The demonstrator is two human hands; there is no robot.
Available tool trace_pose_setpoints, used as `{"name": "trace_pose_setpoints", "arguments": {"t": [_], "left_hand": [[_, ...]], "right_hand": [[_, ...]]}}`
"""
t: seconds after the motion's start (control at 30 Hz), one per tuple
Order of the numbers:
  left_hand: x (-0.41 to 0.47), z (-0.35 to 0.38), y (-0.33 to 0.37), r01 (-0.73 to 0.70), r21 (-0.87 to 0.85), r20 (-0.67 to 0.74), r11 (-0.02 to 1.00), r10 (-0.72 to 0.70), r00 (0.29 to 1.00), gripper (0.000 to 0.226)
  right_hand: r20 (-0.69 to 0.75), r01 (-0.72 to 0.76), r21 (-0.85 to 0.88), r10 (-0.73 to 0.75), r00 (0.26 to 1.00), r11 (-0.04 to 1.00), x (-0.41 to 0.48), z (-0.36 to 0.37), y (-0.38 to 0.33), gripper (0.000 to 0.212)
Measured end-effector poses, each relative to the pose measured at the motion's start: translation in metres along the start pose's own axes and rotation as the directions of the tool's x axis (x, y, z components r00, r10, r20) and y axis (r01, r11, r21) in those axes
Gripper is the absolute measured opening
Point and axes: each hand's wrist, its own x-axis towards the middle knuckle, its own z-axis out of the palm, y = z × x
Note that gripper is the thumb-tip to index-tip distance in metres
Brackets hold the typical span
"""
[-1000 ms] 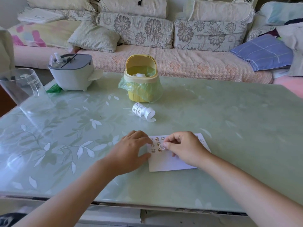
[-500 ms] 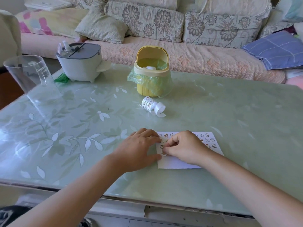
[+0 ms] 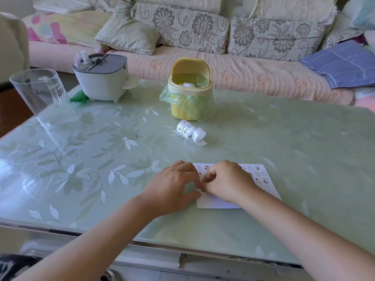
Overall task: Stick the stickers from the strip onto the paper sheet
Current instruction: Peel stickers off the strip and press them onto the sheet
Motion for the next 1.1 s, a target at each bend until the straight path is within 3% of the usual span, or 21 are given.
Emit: {"name": "trace_pose_setpoints", "arguments": {"t": [0.13,0.23,0.33,0.6,0.8,0.93,1.1], "left_hand": [[-0.004,0.001,0.0,-0.023,0.014,0.007,1.0,0.023,1.0,0.014],[-0.007,0.0,0.002,-0.051,0.035,0.012,0.998,0.05,0.999,0.018],[-0.008,0.001,0.003,-0.057,0.079,0.037,0.995,0.054,0.998,0.028],[-0.01,-0.004,0.007,-0.128,0.173,0.113,0.977,0.109,0.988,0.04],[-0.015,-0.01,0.007,-0.122,0.085,0.146,0.989,0.109,0.983,0.037],[-0.019,-0.011,0.01,-0.076,0.019,0.109,0.997,0.073,0.991,0.036],[-0.016,-0.008,0.012,-0.014,0.01,0.068,1.0,0.013,0.998,0.043]], "right_hand": [[-0.084,0.028,-0.129,-0.039,0.996,0.991,0.0,-0.002,0.001,0.011],[-0.111,0.064,-0.062,-0.071,0.991,0.996,-0.005,-0.003,0.009,0.021],[-0.108,0.222,-0.05,-0.226,0.968,0.974,-0.016,0.001,0.02,0.013],[-0.108,0.533,-0.281,-0.578,0.809,0.798,-0.037,0.017,0.052,0.035],[-0.09,0.509,-0.164,-0.526,0.846,0.845,-0.041,0.014,0.052,0.038],[-0.059,0.493,-0.175,-0.509,0.858,0.852,-0.042,0.012,0.049,0.041],[-0.061,0.482,-0.165,-0.497,0.866,0.86,-0.035,0.01,0.046,0.026]]}}
